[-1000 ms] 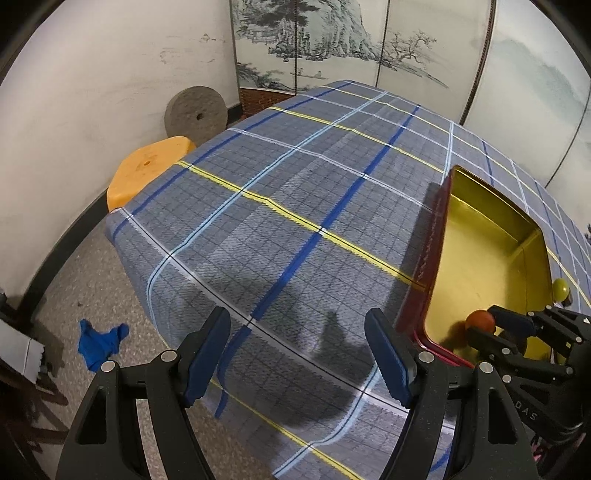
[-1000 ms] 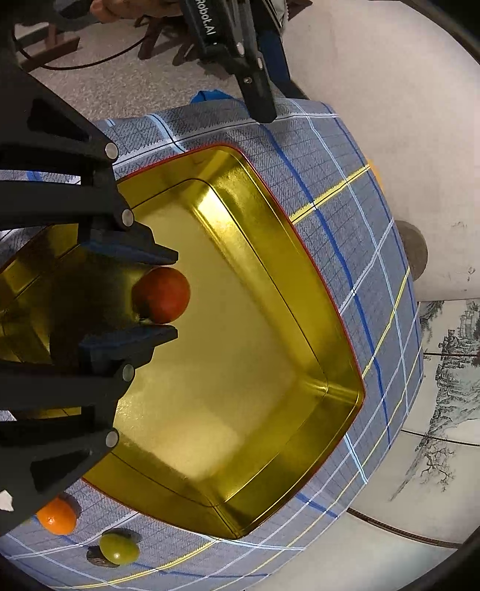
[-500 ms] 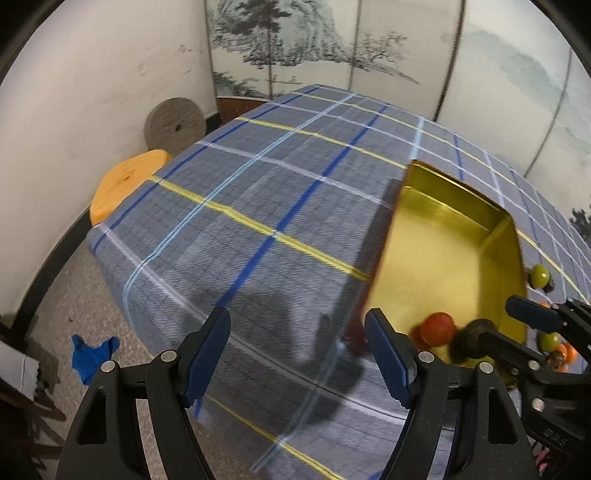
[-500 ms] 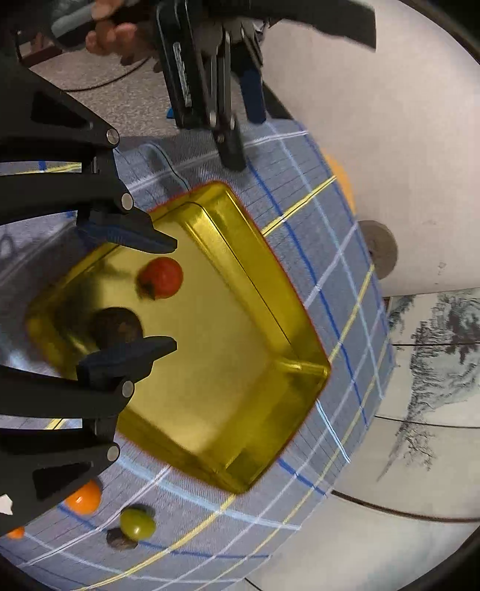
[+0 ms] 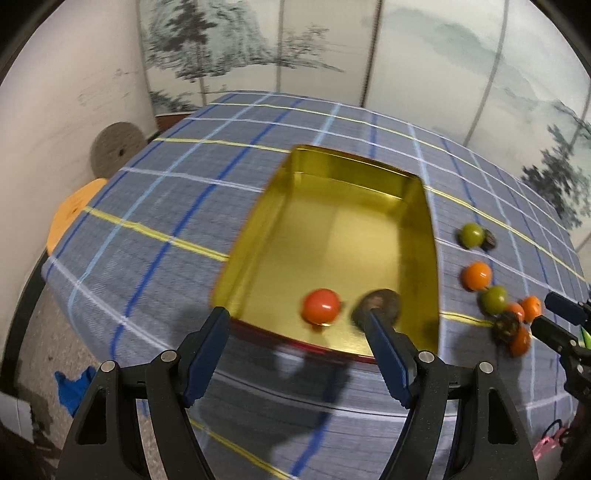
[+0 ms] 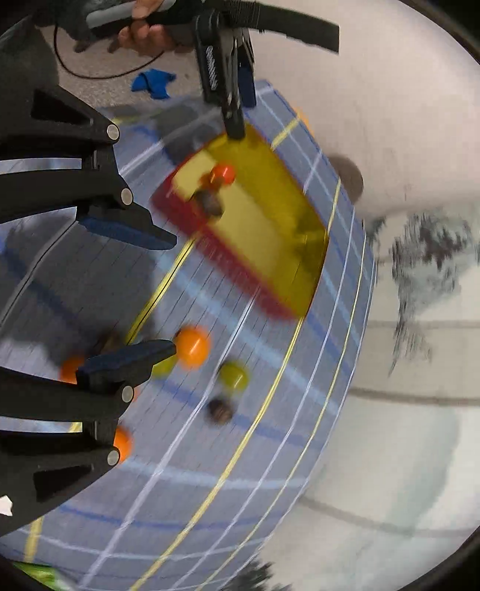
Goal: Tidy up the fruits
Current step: 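Move the right tool to a mandarin and grasp it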
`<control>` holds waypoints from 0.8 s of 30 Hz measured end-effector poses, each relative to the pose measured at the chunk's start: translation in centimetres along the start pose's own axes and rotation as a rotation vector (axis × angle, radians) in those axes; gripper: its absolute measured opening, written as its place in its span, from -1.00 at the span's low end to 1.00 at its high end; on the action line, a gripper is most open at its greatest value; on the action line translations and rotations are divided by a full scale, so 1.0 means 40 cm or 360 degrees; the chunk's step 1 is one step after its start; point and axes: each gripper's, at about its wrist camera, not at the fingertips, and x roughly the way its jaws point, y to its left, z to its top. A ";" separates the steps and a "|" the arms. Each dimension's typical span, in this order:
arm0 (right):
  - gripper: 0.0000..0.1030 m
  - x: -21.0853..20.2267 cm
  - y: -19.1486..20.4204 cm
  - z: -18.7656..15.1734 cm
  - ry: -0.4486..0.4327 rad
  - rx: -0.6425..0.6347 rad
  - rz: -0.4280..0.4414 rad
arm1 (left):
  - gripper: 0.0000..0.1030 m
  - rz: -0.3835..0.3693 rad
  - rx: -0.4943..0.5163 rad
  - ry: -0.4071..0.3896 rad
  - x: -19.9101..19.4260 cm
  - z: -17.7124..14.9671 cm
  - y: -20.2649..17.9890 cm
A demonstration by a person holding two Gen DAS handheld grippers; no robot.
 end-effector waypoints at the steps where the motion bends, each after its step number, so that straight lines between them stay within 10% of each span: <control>1: -0.07 -0.006 -0.023 -0.017 0.0008 0.0028 -0.0022 | 0.47 -0.0015 0.0023 0.0004 0.001 -0.002 -0.018; 24: -0.08 0.099 -0.152 -0.186 0.0207 0.0273 -0.0105 | 0.47 -0.0229 0.0345 0.0077 0.022 -0.058 -0.274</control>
